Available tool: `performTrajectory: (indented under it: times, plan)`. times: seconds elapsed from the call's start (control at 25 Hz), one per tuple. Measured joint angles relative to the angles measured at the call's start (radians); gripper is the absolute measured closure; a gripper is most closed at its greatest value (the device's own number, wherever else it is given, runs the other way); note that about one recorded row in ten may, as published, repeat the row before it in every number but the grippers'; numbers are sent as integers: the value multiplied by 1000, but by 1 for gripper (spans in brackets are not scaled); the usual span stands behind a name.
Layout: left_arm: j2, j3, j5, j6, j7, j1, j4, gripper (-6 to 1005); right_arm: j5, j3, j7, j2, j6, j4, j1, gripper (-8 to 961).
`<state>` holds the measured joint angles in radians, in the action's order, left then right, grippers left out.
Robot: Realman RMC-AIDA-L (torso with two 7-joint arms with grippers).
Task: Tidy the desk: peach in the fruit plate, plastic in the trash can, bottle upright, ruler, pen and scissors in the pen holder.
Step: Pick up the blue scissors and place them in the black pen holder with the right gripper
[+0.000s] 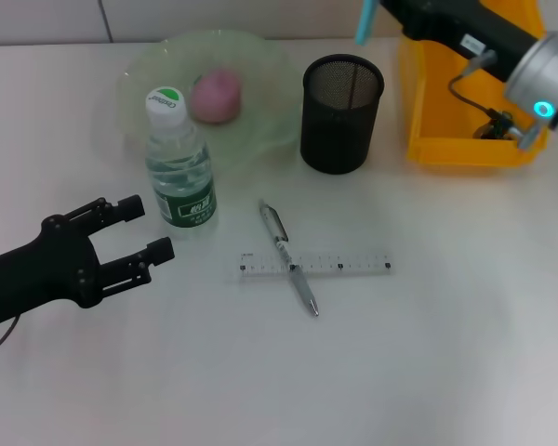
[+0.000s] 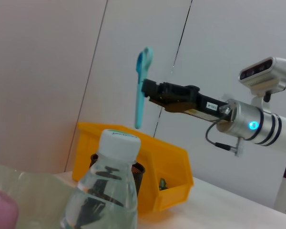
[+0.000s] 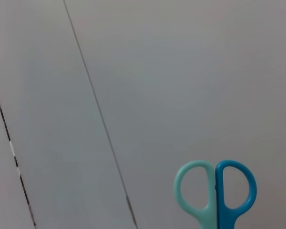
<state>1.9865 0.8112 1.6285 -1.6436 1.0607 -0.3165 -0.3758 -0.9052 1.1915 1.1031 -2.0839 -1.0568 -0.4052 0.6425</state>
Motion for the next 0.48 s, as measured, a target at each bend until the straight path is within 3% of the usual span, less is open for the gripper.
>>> performTrajectory:
  times: [0.48]
  plan:
    - [-1,-14,-1,21,0,-9,0,215,-4,8,-33,-4,4,37,11,715]
